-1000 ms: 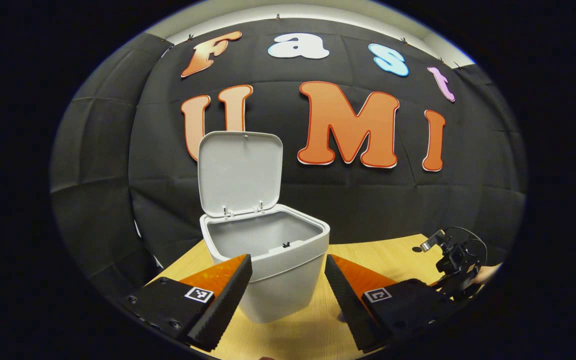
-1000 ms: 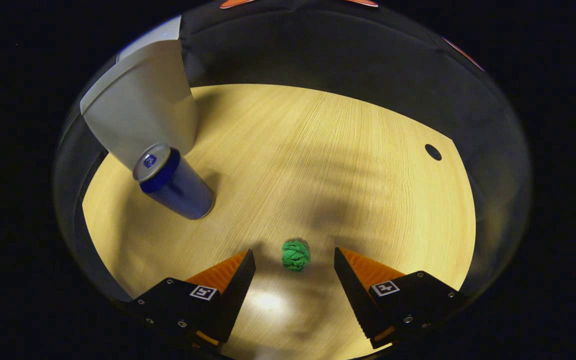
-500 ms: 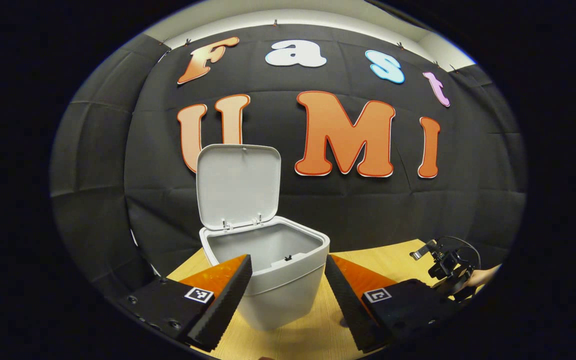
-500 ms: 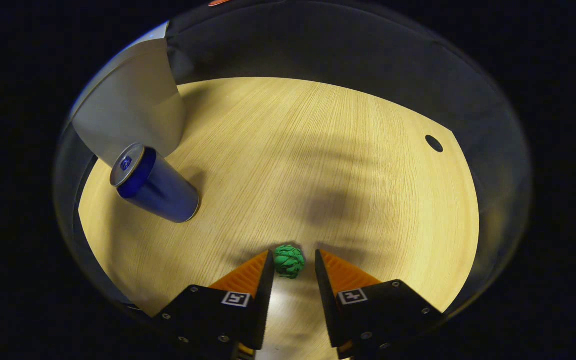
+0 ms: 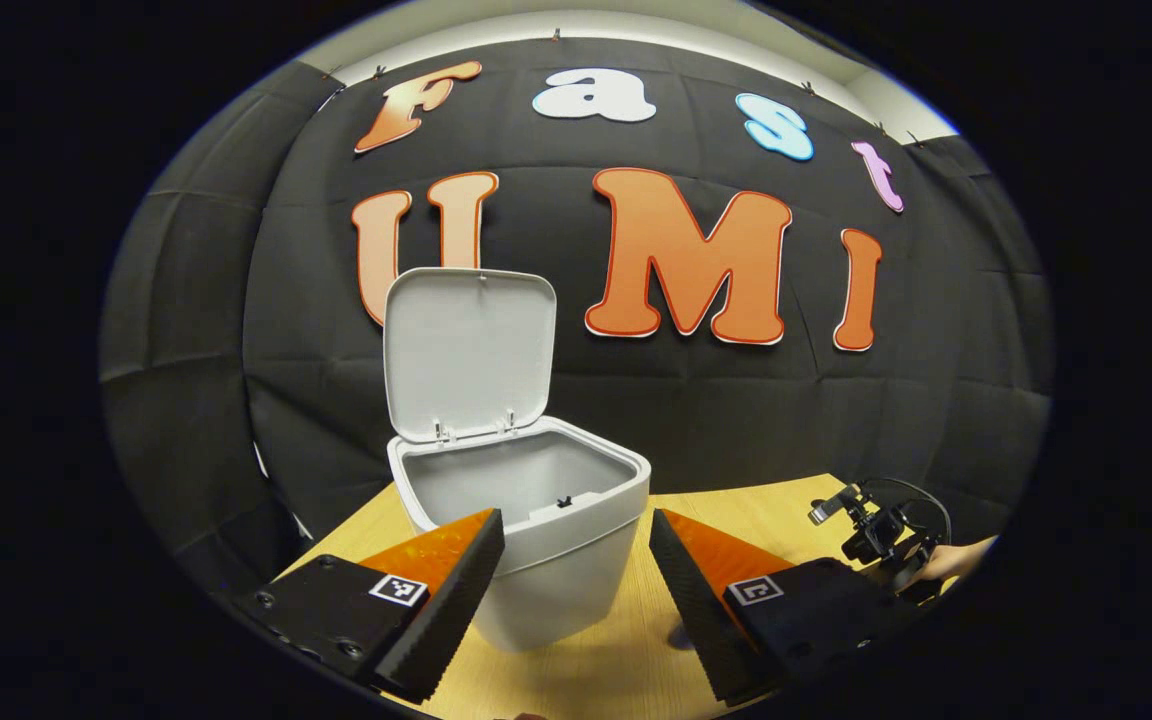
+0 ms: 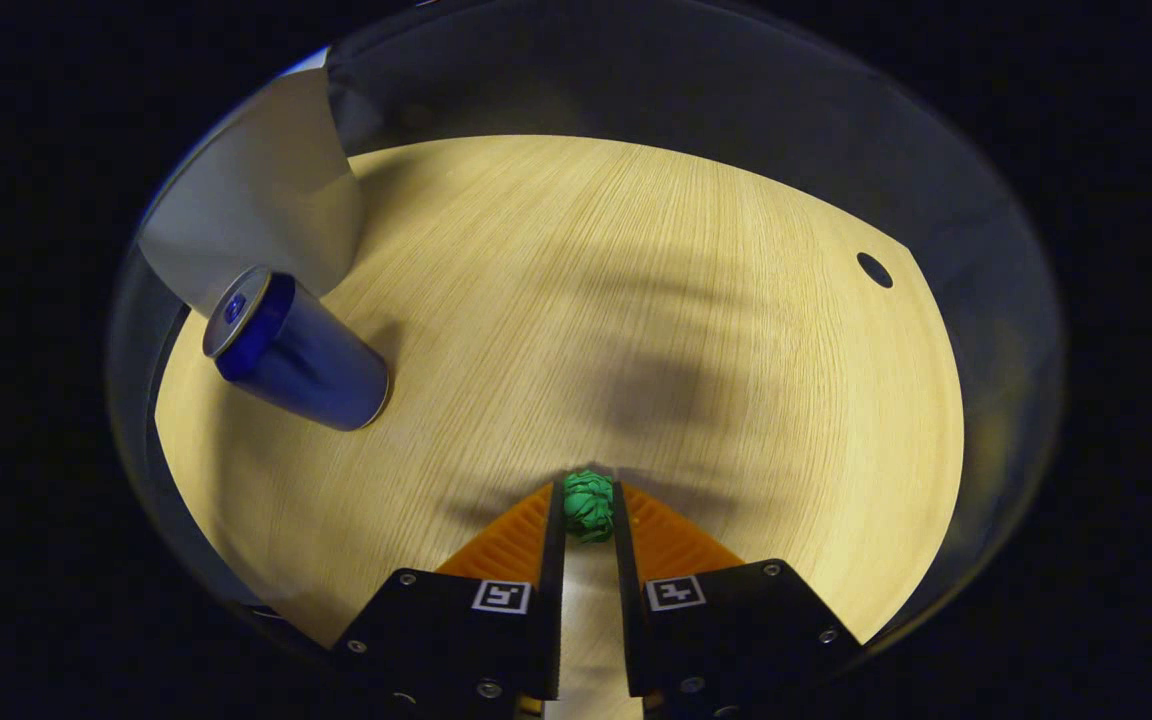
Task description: Press the lid of the desktop garbage bin to open it, pick up the crumpled paper on the desktop and throw it into the bin, then pick up the pop can on the desktop and drop it into the bin, and finally close the garbage bin lid.
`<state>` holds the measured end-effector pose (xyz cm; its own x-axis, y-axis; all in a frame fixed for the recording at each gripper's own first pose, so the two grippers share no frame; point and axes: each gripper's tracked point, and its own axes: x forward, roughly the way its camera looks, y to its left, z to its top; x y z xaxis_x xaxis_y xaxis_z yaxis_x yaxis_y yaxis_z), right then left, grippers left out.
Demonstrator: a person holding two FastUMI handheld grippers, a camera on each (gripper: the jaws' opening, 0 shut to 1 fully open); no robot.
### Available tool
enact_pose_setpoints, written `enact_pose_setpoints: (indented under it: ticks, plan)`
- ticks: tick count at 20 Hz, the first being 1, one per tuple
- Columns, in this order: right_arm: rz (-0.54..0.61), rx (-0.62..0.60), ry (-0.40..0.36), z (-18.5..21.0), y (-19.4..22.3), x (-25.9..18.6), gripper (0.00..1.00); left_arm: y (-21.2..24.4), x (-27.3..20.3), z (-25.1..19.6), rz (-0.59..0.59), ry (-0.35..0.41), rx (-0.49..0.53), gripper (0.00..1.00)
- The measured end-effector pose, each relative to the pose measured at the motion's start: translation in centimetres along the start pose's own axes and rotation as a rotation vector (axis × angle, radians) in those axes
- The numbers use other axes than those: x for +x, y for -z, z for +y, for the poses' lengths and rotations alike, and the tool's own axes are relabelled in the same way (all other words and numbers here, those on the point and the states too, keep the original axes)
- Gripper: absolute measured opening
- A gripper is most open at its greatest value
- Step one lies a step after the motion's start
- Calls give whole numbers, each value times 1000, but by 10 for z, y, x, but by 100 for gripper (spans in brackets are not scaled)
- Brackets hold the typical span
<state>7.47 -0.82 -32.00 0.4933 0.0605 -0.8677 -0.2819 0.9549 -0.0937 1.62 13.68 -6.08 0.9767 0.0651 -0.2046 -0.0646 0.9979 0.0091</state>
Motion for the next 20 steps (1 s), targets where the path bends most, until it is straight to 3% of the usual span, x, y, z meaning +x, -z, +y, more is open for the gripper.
enact_pose_setpoints:
  ticks: [2,5,9,14,20]
  plan:
    - [-22,3,4,0,-4,-2,28,0,0,0,3,0,-1,93]
    - [-33,43,3,0,-9,0,13,-2,-3,1,-2,-3,18,93]
    - [-69,120,8,-10,-28,-2,5,-5,-3,-1,-5,3,31,93]
    - [-212,205,-78,-9,-98,-47,4,-10,-4,-3,-24,8,43,93]
    - [-495,113,-182,-3,-231,-165,4,-19,-14,3,-50,13,14,93]
